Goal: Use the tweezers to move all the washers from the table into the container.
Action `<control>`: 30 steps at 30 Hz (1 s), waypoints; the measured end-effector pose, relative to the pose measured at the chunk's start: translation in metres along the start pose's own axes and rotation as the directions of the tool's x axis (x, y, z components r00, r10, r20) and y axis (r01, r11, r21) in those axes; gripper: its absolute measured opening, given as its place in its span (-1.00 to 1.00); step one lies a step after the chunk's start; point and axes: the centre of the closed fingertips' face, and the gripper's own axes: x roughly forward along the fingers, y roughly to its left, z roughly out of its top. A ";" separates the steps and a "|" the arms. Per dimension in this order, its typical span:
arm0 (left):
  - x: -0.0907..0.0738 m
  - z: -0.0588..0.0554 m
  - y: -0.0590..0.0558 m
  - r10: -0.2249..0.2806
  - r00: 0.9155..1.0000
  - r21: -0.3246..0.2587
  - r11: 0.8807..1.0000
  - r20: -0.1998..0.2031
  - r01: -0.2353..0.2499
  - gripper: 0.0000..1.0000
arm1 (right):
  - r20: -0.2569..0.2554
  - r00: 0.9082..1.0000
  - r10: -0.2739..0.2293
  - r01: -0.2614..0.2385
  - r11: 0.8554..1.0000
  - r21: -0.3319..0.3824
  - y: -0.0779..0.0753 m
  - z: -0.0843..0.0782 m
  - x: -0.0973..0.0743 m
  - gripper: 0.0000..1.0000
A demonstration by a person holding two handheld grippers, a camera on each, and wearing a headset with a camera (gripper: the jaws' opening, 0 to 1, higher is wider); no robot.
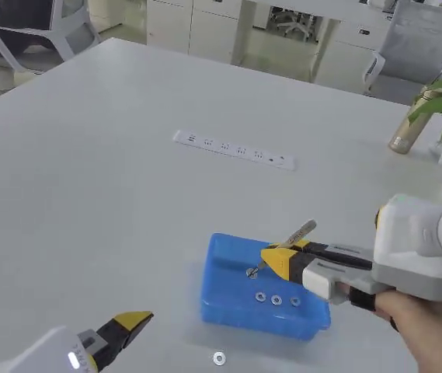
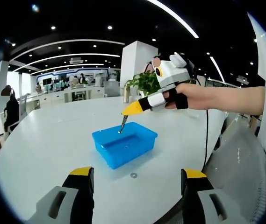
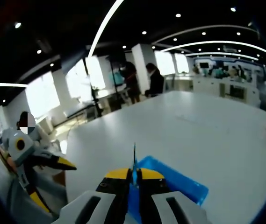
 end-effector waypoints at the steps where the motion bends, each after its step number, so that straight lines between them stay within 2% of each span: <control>1: 0.000 0.000 0.000 0.001 1.000 0.000 1.000 0.001 -0.001 0.53 | -0.001 1.000 -0.001 0.001 1.000 0.000 -0.001 0.000 0.001 -0.94; 7: 0.001 -0.001 0.001 0.001 1.000 -0.001 1.000 -0.001 -0.001 0.53 | -0.041 0.999 -0.017 0.017 1.000 0.015 -0.012 -0.010 0.010 -0.94; 16: 0.001 -0.002 0.001 0.000 1.000 0.001 1.000 -0.004 0.000 0.53 | -0.081 0.997 -0.021 0.025 0.999 0.043 -0.020 -0.025 0.018 -0.94; 30: 0.001 -0.002 0.001 0.001 1.000 -0.002 1.000 0.000 -0.001 0.53 | -0.135 0.991 -0.022 0.030 0.998 0.053 -0.022 -0.041 0.028 -0.94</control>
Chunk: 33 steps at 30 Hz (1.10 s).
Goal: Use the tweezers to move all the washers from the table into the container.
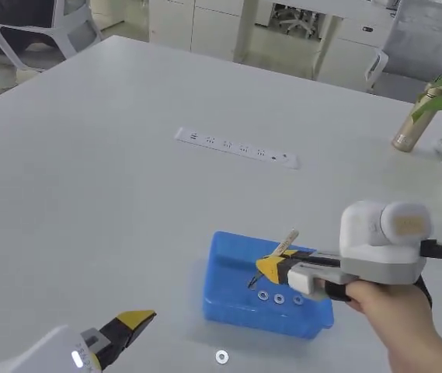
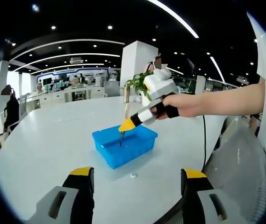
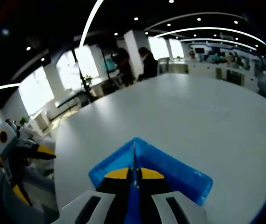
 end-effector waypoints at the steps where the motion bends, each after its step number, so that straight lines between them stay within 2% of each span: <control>1: 0.000 0.000 0.000 0.000 1.000 0.001 1.000 0.001 0.000 0.53 | -0.006 1.000 0.001 -0.001 1.000 -0.002 0.000 -0.001 0.001 -0.94; 20: 0.001 0.000 0.000 -0.001 1.000 0.001 1.000 -0.002 0.001 0.52 | -0.051 0.999 -0.001 0.000 1.000 -0.015 -0.002 -0.013 0.009 -0.94; 33: 0.001 0.000 -0.002 -0.004 1.000 0.004 1.000 -0.007 0.004 0.52 | -0.057 0.998 -0.002 0.000 0.999 -0.036 -0.002 -0.014 0.011 -0.93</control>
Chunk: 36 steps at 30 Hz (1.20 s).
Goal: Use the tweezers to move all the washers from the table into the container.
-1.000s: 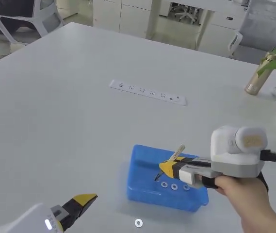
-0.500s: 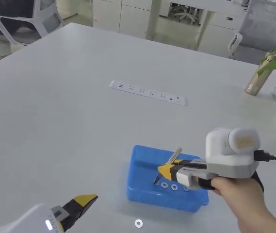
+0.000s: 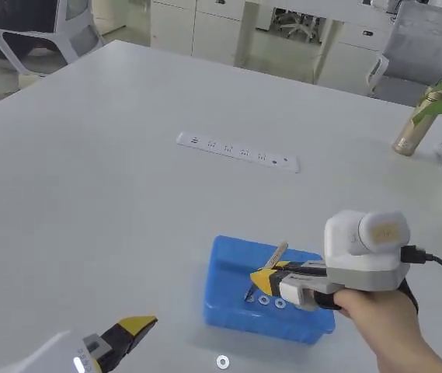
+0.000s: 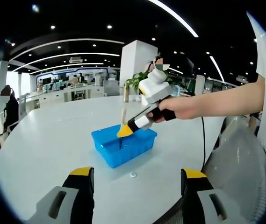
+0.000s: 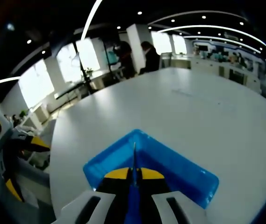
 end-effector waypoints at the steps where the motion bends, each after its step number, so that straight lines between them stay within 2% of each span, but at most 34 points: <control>1: 0.000 0.000 0.000 -0.002 1.000 -0.001 1.000 0.000 0.002 0.52 | 0.001 1.000 -0.002 0.002 1.000 -0.008 0.000 0.000 0.000 -0.93; 9: 0.000 0.000 0.000 -0.003 1.000 -0.001 1.000 -0.001 0.003 0.53 | 0.016 1.000 0.000 0.000 0.999 -0.040 -0.001 0.004 -0.003 -0.92; 17: 0.000 0.000 0.001 0.001 1.000 -0.002 1.000 0.003 -0.001 0.53 | 0.067 0.998 -0.002 0.006 0.998 -0.057 0.007 0.022 -0.015 -0.92; 24: -0.001 0.001 0.001 0.002 1.000 -0.003 1.000 0.005 -0.002 0.53 | 0.103 0.995 0.006 0.002 0.997 -0.079 0.018 0.032 -0.027 -0.92; 30: -0.001 0.001 0.001 0.002 1.000 -0.004 1.000 0.006 -0.002 0.53 | 0.124 0.992 0.032 -0.019 0.995 -0.101 0.036 0.037 -0.039 -0.92; 36: -0.001 0.001 0.002 0.001 1.000 -0.002 1.000 0.006 -0.001 0.52 | 0.116 0.991 0.061 -0.045 0.990 -0.131 0.050 0.034 -0.047 -0.93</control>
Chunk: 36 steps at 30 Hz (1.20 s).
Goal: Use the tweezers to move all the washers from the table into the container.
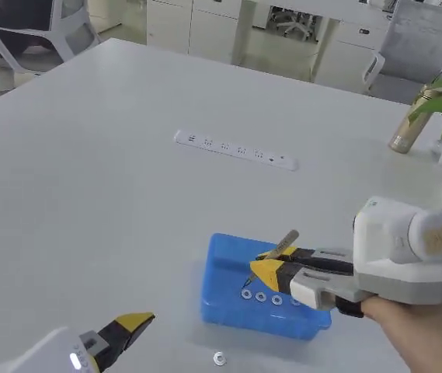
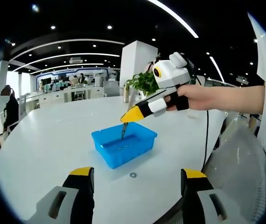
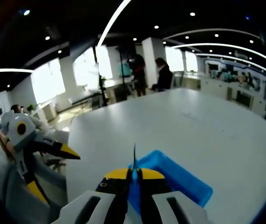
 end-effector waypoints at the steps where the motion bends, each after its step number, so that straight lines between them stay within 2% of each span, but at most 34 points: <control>1: 0.000 0.000 0.000 0.000 1.000 0.000 1.000 0.001 0.000 0.52 | 0.008 1.000 0.004 -0.004 1.000 0.003 0.002 0.001 -0.002 -0.93; 5: 0.000 0.001 0.000 0.001 1.000 -0.001 1.000 0.001 -0.001 0.52 | 0.025 1.000 0.016 -0.017 1.000 0.015 0.010 0.004 -0.005 -0.92; 9: 0.000 0.001 -0.001 0.000 1.000 -0.001 1.000 0.001 0.000 0.52 | 0.012 0.999 0.043 -0.044 0.999 0.016 0.020 -0.001 -0.004 -0.92; 20: -0.001 0.002 -0.001 0.006 1.000 -0.003 1.000 0.005 -0.006 0.53 | -0.041 0.994 0.098 -0.096 0.994 0.048 0.035 -0.027 0.003 -0.92; 27: 0.000 0.002 -0.001 0.005 1.000 -0.005 1.000 0.005 -0.005 0.53 | -0.082 0.987 0.136 -0.131 0.989 0.069 0.045 -0.045 0.014 -0.92; 30: 0.000 0.002 -0.002 0.003 1.000 -0.006 1.000 0.005 -0.003 0.53 | -0.109 0.983 0.148 -0.140 0.987 0.076 0.046 -0.056 0.019 -0.92; 36: 0.000 0.001 -0.001 0.001 1.000 -0.007 1.000 0.006 -0.001 0.53 | -0.148 0.977 0.151 -0.141 0.987 0.075 0.047 -0.067 0.025 -0.92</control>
